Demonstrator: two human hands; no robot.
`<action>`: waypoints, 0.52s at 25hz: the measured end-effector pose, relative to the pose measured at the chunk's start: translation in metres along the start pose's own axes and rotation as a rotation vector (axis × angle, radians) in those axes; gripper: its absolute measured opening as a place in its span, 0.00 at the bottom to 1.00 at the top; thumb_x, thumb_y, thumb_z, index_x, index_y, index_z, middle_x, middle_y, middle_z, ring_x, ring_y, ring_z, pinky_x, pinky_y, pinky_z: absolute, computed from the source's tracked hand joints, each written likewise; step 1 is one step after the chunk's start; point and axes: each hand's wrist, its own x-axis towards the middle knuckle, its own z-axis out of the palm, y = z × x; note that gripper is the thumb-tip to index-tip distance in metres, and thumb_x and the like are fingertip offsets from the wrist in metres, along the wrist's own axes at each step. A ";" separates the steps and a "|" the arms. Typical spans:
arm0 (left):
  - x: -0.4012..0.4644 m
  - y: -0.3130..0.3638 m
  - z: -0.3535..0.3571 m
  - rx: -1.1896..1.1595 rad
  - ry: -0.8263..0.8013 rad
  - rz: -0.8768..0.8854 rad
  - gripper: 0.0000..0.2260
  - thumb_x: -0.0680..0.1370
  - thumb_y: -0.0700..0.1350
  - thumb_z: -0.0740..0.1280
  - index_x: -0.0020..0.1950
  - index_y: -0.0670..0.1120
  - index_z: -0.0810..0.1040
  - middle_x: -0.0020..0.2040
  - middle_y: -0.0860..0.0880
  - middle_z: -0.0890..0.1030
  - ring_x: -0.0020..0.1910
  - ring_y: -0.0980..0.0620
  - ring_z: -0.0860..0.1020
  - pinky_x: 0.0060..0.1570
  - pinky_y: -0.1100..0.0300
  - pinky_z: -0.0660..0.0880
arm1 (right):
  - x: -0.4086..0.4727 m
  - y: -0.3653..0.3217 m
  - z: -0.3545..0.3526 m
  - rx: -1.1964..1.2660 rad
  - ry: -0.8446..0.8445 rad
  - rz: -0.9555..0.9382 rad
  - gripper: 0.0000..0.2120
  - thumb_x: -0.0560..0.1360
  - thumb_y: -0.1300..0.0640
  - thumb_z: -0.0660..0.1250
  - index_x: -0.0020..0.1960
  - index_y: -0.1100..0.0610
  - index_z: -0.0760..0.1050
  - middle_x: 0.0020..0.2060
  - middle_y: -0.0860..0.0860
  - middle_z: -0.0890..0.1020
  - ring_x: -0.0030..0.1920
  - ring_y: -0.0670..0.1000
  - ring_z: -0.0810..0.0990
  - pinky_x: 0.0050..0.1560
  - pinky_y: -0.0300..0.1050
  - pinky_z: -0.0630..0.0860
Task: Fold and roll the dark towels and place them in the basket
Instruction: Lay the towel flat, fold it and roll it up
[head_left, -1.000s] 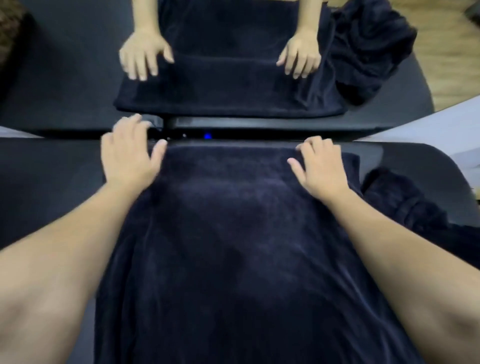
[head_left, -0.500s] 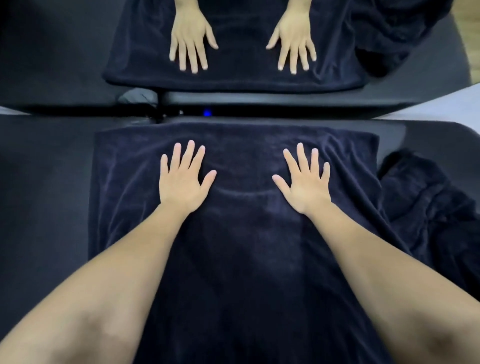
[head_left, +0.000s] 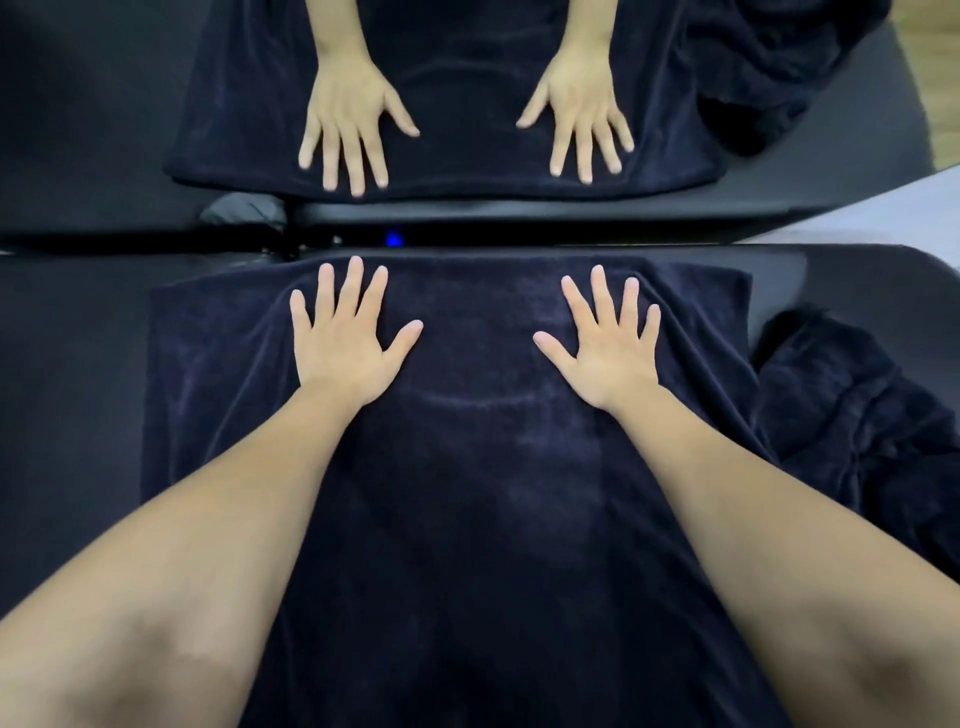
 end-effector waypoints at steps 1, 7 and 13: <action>-0.002 0.000 -0.001 -0.020 0.010 0.004 0.35 0.80 0.71 0.44 0.83 0.55 0.47 0.84 0.52 0.45 0.82 0.46 0.40 0.79 0.39 0.43 | -0.002 0.001 -0.003 0.007 -0.014 -0.011 0.38 0.77 0.26 0.42 0.81 0.40 0.37 0.81 0.47 0.35 0.80 0.61 0.34 0.77 0.67 0.39; -0.062 0.021 -0.001 -0.120 0.107 0.090 0.31 0.83 0.63 0.49 0.82 0.48 0.55 0.83 0.49 0.53 0.82 0.45 0.47 0.79 0.40 0.46 | -0.058 0.013 0.001 0.062 0.157 -0.031 0.33 0.83 0.37 0.49 0.83 0.53 0.50 0.82 0.55 0.45 0.81 0.59 0.44 0.79 0.60 0.48; -0.178 0.071 0.026 -0.233 0.100 0.143 0.28 0.84 0.59 0.49 0.80 0.46 0.63 0.81 0.48 0.60 0.82 0.46 0.54 0.79 0.41 0.51 | -0.161 0.007 0.033 0.062 0.232 -0.034 0.30 0.82 0.41 0.56 0.79 0.55 0.62 0.81 0.57 0.57 0.79 0.59 0.58 0.71 0.61 0.63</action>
